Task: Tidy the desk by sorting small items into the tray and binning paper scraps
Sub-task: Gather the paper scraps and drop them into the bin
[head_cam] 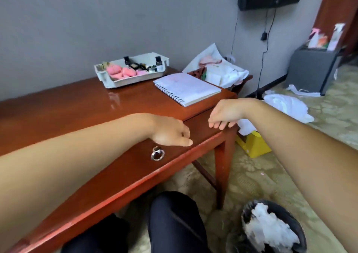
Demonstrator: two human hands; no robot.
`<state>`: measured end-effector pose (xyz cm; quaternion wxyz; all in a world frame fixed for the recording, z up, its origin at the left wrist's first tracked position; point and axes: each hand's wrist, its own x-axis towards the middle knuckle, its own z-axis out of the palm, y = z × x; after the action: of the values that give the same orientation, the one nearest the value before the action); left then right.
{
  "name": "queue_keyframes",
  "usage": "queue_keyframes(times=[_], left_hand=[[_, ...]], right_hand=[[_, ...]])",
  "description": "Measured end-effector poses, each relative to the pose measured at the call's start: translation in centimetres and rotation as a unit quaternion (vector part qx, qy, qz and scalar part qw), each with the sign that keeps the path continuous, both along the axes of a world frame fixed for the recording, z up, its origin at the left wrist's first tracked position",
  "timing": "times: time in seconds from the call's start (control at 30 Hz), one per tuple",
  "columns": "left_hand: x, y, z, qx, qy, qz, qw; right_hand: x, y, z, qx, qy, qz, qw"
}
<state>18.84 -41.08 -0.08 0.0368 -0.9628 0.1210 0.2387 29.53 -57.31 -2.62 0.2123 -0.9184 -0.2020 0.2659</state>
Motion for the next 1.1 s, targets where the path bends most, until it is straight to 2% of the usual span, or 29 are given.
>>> queue_keyframes(times=[0.13,0.27,0.43,0.63,0.8,1.0,1.1], left_hand=[[-3.3,4.6,4.1,-0.006,-0.058,0.047,0.997],[-6.8,9.4,6.0,0.01,-0.084,0.115,0.99],[-11.7,17.3,7.2,0.007,-0.127,0.24,0.963],[-18.5,26.7,5.8,0.033,-0.126,0.374,0.918],[-23.1,32.7,2.7,0.017,-0.105,0.473,0.875],[-26.8,38.4,-0.9,0.06,-0.16,0.576,0.799],[-27.6,40.7,-2.0,0.059,-0.2,0.613,0.762]], right_hand=[[-2.5,6.9,4.4,-0.001,-0.067,0.055,0.996],[-5.1,13.9,6.6,-0.004,-0.095,0.119,0.988],[-8.1,21.8,7.8,0.009,-0.128,0.207,0.97],[-11.4,31.0,6.9,0.016,-0.133,0.287,0.948],[-14.1,38.2,4.3,0.032,-0.167,0.338,0.926],[-17.8,46.1,1.4,0.099,-0.208,0.38,0.896],[-19.0,49.4,-0.2,0.151,-0.247,0.359,0.887]])
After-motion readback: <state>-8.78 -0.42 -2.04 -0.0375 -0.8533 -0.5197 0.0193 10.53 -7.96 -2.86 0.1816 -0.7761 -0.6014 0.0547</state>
